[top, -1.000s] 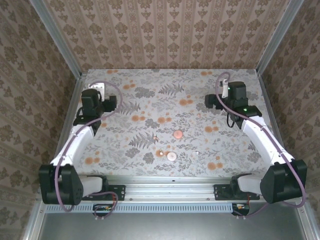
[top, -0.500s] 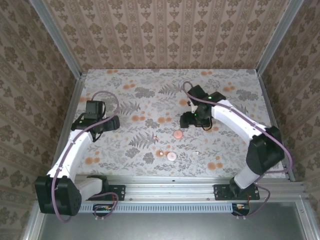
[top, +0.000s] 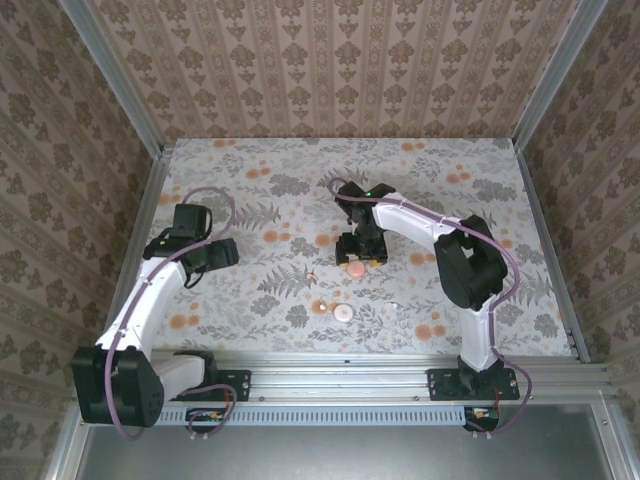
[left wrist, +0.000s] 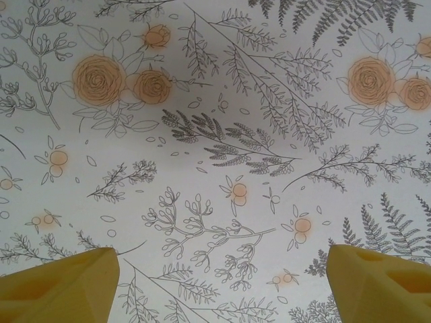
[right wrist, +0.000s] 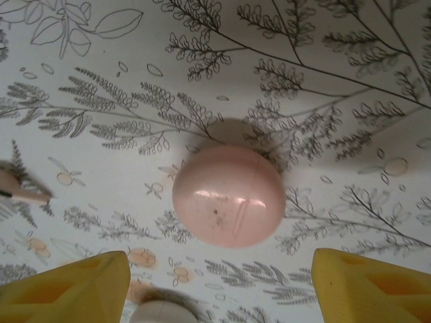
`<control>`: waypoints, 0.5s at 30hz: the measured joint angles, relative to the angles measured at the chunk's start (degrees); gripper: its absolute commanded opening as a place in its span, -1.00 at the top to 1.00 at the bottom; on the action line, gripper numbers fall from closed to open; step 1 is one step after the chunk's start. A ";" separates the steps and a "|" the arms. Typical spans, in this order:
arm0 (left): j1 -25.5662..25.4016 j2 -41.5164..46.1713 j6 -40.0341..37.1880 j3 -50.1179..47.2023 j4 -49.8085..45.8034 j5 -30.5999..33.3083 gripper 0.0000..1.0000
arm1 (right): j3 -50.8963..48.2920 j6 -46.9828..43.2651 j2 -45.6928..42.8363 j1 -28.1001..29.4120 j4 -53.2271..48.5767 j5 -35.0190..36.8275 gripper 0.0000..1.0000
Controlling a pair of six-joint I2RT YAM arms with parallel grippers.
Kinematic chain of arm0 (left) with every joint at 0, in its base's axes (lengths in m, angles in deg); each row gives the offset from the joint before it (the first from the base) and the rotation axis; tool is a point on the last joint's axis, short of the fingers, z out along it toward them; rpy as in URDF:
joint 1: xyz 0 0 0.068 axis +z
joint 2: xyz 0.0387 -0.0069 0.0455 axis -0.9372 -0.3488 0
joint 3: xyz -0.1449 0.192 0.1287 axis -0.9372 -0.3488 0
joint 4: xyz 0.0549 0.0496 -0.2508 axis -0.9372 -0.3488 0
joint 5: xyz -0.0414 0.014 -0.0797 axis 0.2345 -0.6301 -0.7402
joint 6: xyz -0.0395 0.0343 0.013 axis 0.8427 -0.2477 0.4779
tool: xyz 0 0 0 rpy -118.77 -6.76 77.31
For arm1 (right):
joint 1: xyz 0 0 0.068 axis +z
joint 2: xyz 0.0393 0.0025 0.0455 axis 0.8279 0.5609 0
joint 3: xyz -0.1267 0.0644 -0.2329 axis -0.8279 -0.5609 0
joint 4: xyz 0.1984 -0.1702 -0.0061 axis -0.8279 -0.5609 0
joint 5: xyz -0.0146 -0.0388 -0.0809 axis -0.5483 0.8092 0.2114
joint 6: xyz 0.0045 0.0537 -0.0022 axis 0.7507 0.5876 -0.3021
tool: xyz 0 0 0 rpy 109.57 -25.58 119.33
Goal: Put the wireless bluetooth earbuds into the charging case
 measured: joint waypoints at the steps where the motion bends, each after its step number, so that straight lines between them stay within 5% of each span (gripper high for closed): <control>1: 0.24 0.04 0.00 -0.07 -0.15 -0.02 -0.64 | 0.48 -0.02 0.90 0.00 -0.07 0.04 -0.46; 15: 2.14 0.33 -0.02 -1.44 -0.83 -0.13 -0.65 | 3.23 -0.61 7.28 0.13 -1.36 0.85 -0.26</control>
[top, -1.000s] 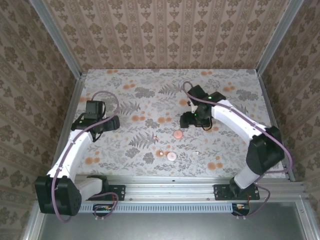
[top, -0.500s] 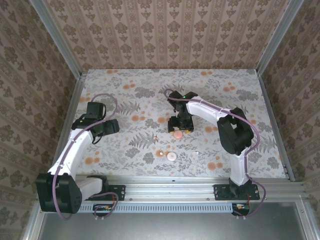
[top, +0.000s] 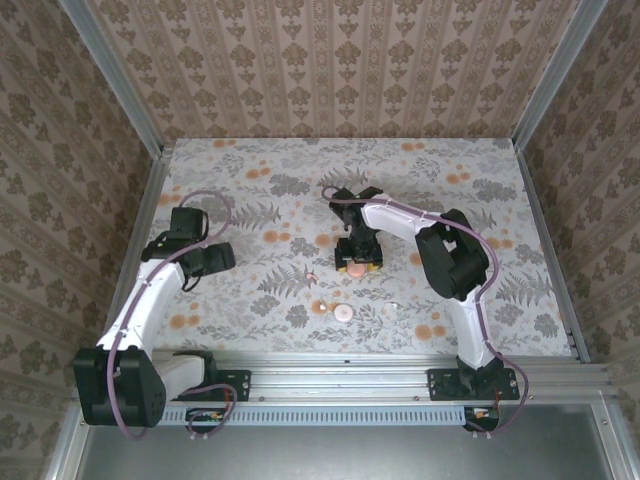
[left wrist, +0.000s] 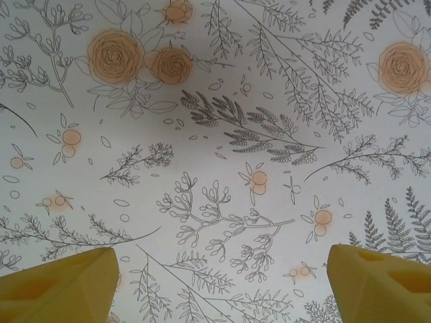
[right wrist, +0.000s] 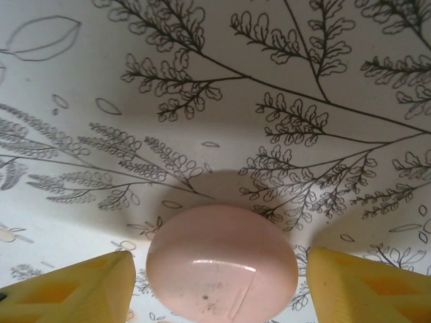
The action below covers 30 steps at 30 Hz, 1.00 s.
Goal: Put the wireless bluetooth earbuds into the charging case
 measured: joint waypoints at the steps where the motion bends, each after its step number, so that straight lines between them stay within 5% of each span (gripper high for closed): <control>1: 0.07 0.04 -0.02 -0.11 0.00 -0.09 -0.65 | 0.02 0.04 0.26 0.00 -0.04 0.11 -0.22; 14: 0.79 1.66 -0.68 -0.20 -0.46 -3.48 -0.59 | -4.57 -1.44 -3.28 0.24 3.80 3.13 0.06; 30: 1.11 -2.40 -3.96 7.91 -4.24 -28.24 -0.24 | -27.71 -24.83 -35.45 3.04 37.97 -0.63 0.13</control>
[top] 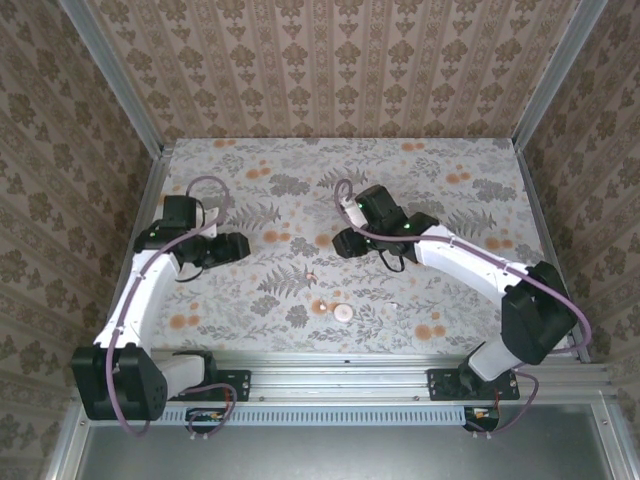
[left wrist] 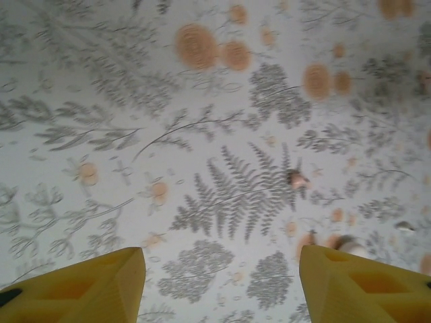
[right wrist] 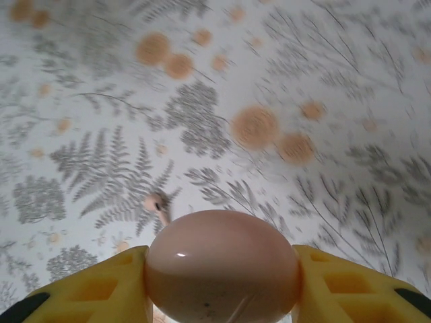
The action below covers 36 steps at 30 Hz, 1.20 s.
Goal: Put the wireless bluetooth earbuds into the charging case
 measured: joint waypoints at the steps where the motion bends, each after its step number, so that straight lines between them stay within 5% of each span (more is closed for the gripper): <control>1: -0.13 -0.55 -0.17 0.74 -0.07 -1.05 -0.24 | -0.68 -1.57 -0.48 0.31 1.53 -0.83 0.14; 12: -5.99 -7.28 -4.90 10.56 -2.69 -8.28 -0.22 | -4.11 -18.73 -2.54 5.66 12.24 -6.16 0.19; 27: -10.38 -6.49 -5.92 10.43 -2.05 -16.46 -0.19 | -11.80 -43.36 -4.63 7.74 24.00 -11.28 0.18; 36: -14.21 -5.55 -6.23 9.11 -0.72 -18.49 -0.17 | -11.65 -48.35 -1.70 8.07 29.59 -13.49 0.19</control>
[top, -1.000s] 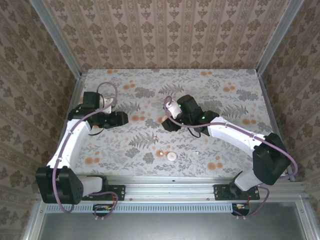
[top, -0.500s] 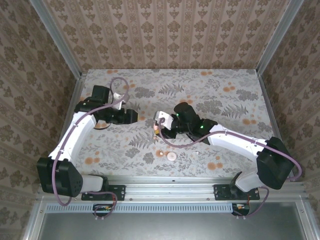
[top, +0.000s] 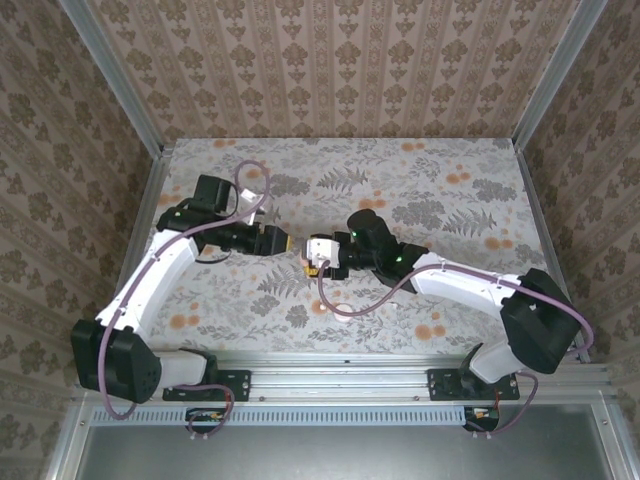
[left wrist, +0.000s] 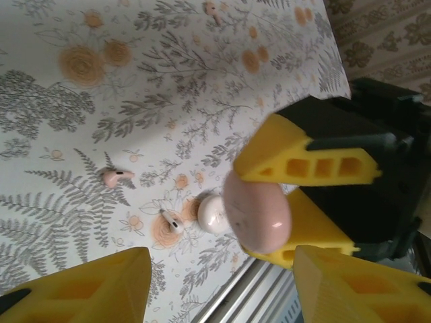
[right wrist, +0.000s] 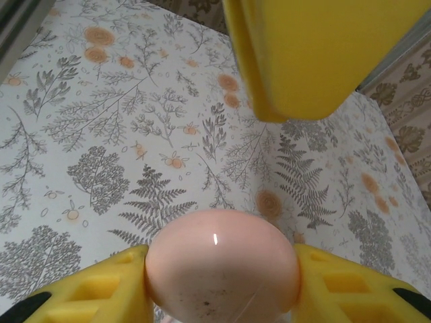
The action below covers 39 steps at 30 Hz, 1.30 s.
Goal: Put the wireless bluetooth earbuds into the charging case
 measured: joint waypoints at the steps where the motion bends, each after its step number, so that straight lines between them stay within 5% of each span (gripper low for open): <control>1: -0.22 0.42 0.02 -0.24 0.11 -0.07 -0.17 | 0.33 0.04 0.52 0.07 0.13 0.04 0.19; 24: -2.38 4.57 0.74 -1.60 1.33 4.94 -0.08 | 6.91 3.45 4.17 2.78 1.44 2.82 0.18; 39: -4.24 3.93 2.58 -2.14 2.75 7.52 0.43 | 8.90 4.94 5.68 3.15 1.44 3.98 0.19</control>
